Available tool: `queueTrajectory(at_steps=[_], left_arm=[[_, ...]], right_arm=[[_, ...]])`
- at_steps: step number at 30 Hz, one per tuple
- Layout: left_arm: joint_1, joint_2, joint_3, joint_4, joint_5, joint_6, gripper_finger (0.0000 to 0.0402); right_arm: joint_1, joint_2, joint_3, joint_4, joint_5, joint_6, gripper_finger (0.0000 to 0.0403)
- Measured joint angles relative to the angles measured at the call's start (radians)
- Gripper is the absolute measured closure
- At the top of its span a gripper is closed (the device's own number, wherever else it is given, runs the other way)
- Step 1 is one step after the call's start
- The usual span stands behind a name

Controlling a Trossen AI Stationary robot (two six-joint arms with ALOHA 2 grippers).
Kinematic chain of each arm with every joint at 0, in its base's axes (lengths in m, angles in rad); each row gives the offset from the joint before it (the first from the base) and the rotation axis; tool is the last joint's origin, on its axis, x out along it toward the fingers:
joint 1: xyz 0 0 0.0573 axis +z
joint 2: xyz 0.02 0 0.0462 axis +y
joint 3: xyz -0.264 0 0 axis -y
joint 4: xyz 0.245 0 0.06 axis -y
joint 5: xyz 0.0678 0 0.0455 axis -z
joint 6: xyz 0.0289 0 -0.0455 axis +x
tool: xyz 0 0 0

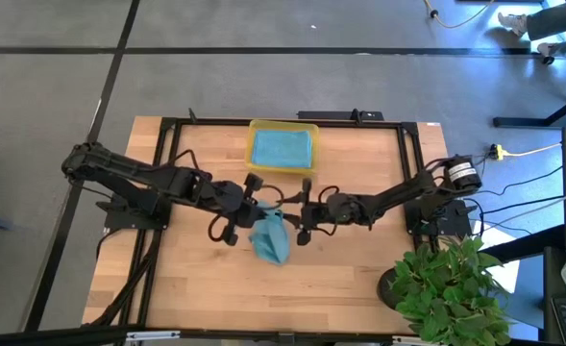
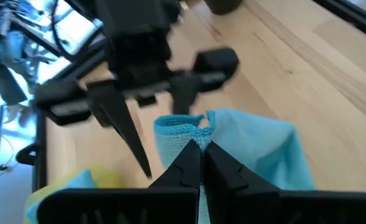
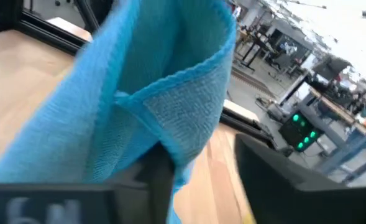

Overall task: Fold microfiber towels
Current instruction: Fold the blue towel

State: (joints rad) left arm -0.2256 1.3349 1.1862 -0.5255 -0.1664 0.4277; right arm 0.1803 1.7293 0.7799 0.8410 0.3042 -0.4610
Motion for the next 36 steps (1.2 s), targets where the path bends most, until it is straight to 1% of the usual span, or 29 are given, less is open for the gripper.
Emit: queueTrajectory(at_steps=[5,6,7,11,13,15,18,22,25,28,32,34,36], left_arm=[[-0.029,0.0,0.0,-0.075,0.0,-0.055,0.0401],[-0.032,0.0,0.0,-0.089,-0.001,-0.069,0.0401],[-0.034,0.0,0.0,-0.104,-0.004,-0.088,0.0401],[-0.045,0.0,-0.004,-0.173,-0.056,-0.186,0.0401],[-0.043,-0.001,-0.037,-0.173,-0.082,-0.228,0.0401],[-0.035,-0.001,-0.087,-0.152,-0.099,-0.253,0.0401],[-0.022,-0.003,-0.188,-0.048,-0.103,-0.289,0.0401],[-0.018,-0.018,-0.352,0.179,-0.086,-0.284,0.0394],[-0.015,-0.027,-0.447,0.317,-0.078,-0.267,0.0373],[-0.009,-0.037,-0.488,0.48,-0.1,-0.269,0.0344],[-0.016,-0.033,-0.5,0.56,-0.121,-0.268,0.03],[-0.024,-0.045,-0.497,0.588,-0.162,-0.237,0.0283],[-0.034,-0.065,-0.481,0.569,-0.209,-0.189,0.027]], right_arm=[[0.043,-0.008,0.0,0.002,0.0,-0.071,0.036],[0.052,-0.009,0.0,0.003,-0.001,-0.085,0.038],[0.061,-0.011,0.0,0.006,0.001,-0.096,0.039],[0.089,-0.018,0.0,0.0,0.059,-0.104,0.0393],[0.1,-0.028,0.0,-0.008,0.084,-0.111,0.0397],[0.111,-0.037,0.0,-0.021,0.132,-0.12,0.0397],[0.121,-0.049,-0.001,-0.054,0.207,-0.123,0.0398],[0.124,-0.052,0.008,-0.131,0.268,-0.112,0.0399],[0.125,-0.063,0.032,-0.162,0.286,-0.084,0.04],[0.125,-0.058,0.04,-0.194,0.301,-0.068,0.0401],[0.125,-0.059,0.055,-0.192,0.308,-0.064,0.0401],[0.125,-0.059,0.058,-0.226,0.308,-0.054,0.0401],[0.125,-0.059,0.064,-0.244,0.308,-0.042,0.0401]])
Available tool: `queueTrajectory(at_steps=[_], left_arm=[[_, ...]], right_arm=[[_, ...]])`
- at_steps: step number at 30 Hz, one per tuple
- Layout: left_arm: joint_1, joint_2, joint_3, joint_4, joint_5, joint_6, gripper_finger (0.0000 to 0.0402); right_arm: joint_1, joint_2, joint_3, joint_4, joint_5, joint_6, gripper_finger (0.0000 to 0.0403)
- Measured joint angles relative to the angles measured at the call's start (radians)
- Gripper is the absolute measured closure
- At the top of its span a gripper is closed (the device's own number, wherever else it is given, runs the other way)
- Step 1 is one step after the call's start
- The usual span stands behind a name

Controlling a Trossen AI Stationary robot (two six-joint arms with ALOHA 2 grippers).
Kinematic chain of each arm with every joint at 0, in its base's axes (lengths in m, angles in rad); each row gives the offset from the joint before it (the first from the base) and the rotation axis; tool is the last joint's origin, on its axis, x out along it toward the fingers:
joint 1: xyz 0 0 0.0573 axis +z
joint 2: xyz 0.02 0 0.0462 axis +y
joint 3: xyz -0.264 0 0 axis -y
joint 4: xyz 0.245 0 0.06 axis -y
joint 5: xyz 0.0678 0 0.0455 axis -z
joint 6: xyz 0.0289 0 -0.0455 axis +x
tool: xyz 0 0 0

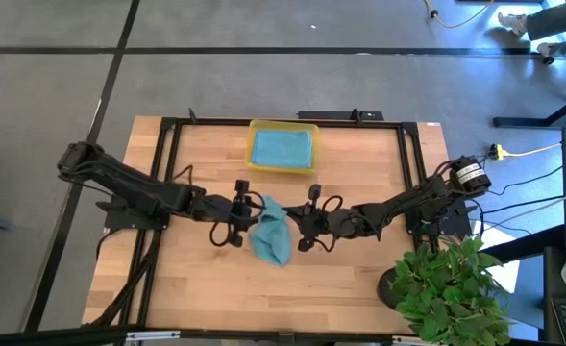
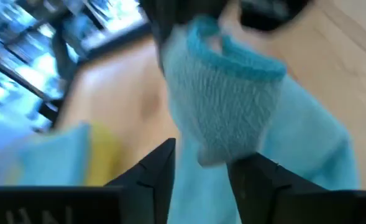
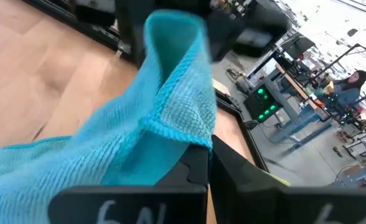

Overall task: Fold microfiber towels
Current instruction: Fold the blue towel

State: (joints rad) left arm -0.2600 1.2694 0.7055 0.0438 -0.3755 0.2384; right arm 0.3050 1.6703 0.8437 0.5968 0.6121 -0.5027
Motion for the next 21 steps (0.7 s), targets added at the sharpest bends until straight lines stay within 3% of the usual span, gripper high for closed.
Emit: queueTrajectory(at_steps=[4,12,17,21], left_arm=[[-0.01,-0.062,0.079,-0.086,-0.089,0.045,0.0254],[-0.037,-0.127,0.228,-0.164,-0.102,0.095,0.025],[-0.046,-0.029,0.254,-0.161,-0.021,0.1,0.0249],[-0.104,0.117,0.311,-0.166,-0.19,0.154,0.0249]], right_arm=[[0.0,0.0,0.001,0.001,0.026,0.0,0.0401],[-0.001,0.001,0.002,0.003,0.103,-0.005,0.0399],[-0.001,0.002,0.029,0.0,0.103,-0.006,0.04],[-0.001,0.002,0.061,-0.038,0.103,0.0,0.04]])
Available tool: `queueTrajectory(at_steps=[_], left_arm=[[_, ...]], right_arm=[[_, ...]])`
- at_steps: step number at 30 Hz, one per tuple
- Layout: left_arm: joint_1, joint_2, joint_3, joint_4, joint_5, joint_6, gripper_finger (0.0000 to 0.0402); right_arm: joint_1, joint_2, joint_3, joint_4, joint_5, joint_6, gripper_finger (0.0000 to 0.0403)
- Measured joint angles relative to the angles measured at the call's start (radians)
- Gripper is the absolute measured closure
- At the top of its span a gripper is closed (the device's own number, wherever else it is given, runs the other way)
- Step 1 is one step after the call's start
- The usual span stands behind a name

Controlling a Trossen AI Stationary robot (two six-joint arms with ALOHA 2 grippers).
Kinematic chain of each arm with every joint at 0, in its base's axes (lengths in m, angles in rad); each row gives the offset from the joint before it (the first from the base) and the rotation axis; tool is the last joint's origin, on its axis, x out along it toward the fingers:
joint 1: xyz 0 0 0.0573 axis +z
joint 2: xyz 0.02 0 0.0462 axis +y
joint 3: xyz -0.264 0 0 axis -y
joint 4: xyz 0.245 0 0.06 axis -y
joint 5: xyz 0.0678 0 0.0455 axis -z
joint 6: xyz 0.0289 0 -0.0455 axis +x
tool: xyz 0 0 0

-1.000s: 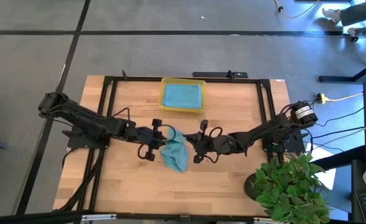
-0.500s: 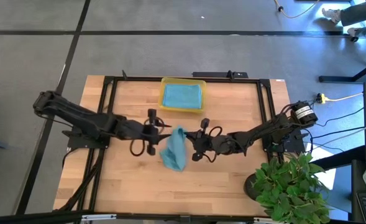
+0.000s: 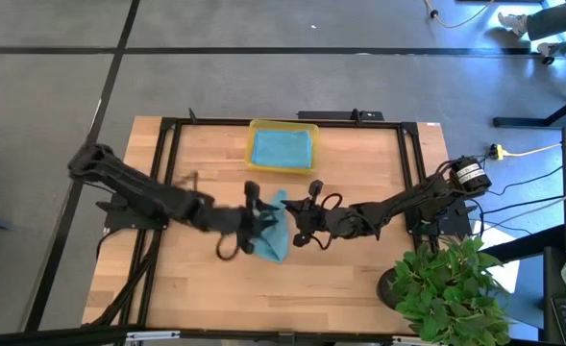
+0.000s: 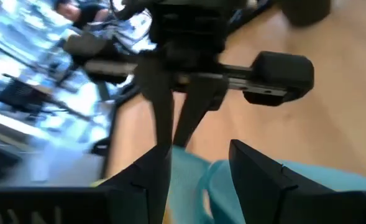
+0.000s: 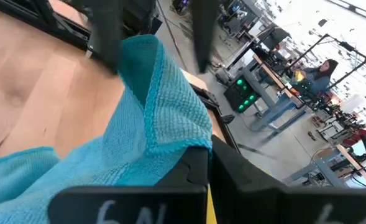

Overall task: Fold microfiber towels
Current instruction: Fold the blue towel

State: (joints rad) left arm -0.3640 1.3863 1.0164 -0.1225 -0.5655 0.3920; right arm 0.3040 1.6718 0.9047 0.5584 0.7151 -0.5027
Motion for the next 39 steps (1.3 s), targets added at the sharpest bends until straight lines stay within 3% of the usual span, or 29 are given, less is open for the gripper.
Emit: queueTrajectory(at_steps=[5,10,15,23,39], left_arm=[[-0.092,0.156,0.111,-0.007,-0.279,0.138,0.0249],[-0.127,0.253,0.224,-0.177,-0.426,0.159,0.0249],[-0.111,0.309,0.318,-0.375,-0.41,0.055,0.0249],[-0.07,0.327,0.355,-0.555,-0.416,-0.023,0.0249],[-0.034,0.327,0.356,-0.566,-0.422,-0.042,0.0255]], right_arm=[[0.0,0.0,0.03,-0.101,0.001,0.058,0.04],[0.0,0.0,0.035,-0.132,0.001,0.081,0.04],[0.001,0.0,0.035,-0.132,0.001,0.082,0.04],[0.001,0.0,0.035,-0.131,0.001,0.083,0.04],[0.001,0.0,0.035,-0.13,0.0,0.106,0.0399]])
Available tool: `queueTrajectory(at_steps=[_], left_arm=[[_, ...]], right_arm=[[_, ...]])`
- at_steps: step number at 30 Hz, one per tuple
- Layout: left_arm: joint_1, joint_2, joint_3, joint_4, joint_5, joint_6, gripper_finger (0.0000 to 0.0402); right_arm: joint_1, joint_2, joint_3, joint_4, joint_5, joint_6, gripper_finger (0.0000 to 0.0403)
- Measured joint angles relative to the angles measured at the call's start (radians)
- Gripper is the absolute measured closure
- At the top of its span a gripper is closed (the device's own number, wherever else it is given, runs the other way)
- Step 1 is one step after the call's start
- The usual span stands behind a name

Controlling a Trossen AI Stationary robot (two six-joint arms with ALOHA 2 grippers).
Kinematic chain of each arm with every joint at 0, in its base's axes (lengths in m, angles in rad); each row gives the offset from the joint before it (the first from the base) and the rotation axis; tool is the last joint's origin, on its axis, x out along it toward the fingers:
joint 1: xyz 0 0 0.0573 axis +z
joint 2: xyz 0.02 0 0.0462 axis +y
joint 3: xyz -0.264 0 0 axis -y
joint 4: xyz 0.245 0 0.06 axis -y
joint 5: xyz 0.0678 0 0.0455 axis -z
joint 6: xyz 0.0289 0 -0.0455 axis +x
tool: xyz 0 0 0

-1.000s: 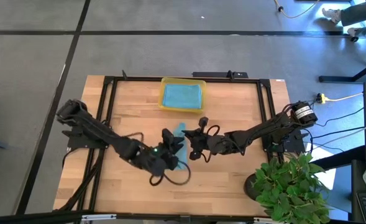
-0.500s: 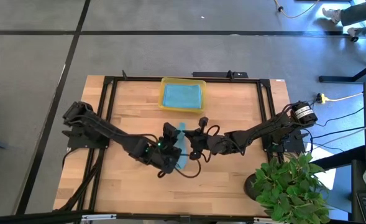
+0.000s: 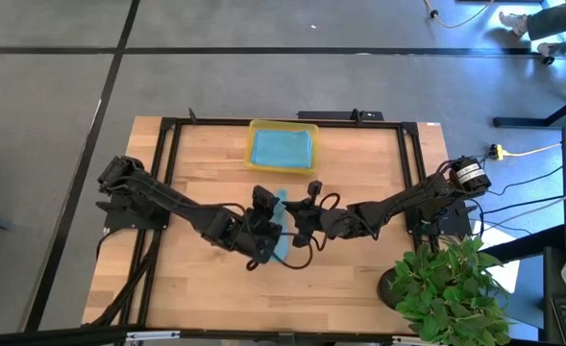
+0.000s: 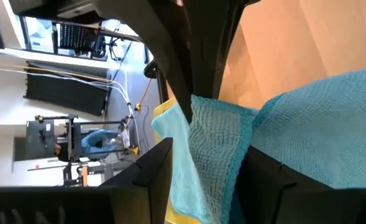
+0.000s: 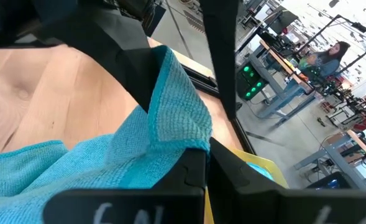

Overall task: Fold microfiber towels
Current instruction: Fold the blue towel

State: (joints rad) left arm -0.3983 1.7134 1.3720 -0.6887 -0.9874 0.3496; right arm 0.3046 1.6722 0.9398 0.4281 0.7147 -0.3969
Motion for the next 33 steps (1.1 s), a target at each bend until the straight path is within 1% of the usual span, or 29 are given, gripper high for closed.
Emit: queueTrajectory(at_steps=[9,12,15,20,22,26,33], left_arm=[[0.002,0.0,0.0,0.002,0.001,-0.007,0.0255],[0.02,0.0,0.0,-0.002,0.011,-0.043,0.0266],[0.038,0.0,0.0,-0.01,0.014,-0.052,0.0297],[0.036,-0.005,-0.001,-0.006,0.012,-0.052,0.0387],[0.033,-0.005,-0.001,-0.003,-0.006,-0.051,0.0394],[0.015,-0.008,0.003,0.009,-0.09,-0.002,0.04],[-0.03,-0.025,0.11,0.005,-0.112,0.082,0.0401]], right_arm=[[0.0,0.0,0.0,0.0,0.0,0.0,0.0399],[0.0,0.0,0.0,0.0,0.0,0.0,0.0399],[0.0,0.0,0.0,-0.001,0.0,0.0,0.0399],[0.0,0.0,0.0,-0.004,0.0,-0.001,0.0399],[0.0,0.0,0.0,-0.004,0.0,0.0,0.0396],[-0.002,0.0,0.002,-0.002,0.002,0.029,0.0374],[-0.026,0.001,0.002,-0.019,-0.002,0.055,0.0295]])
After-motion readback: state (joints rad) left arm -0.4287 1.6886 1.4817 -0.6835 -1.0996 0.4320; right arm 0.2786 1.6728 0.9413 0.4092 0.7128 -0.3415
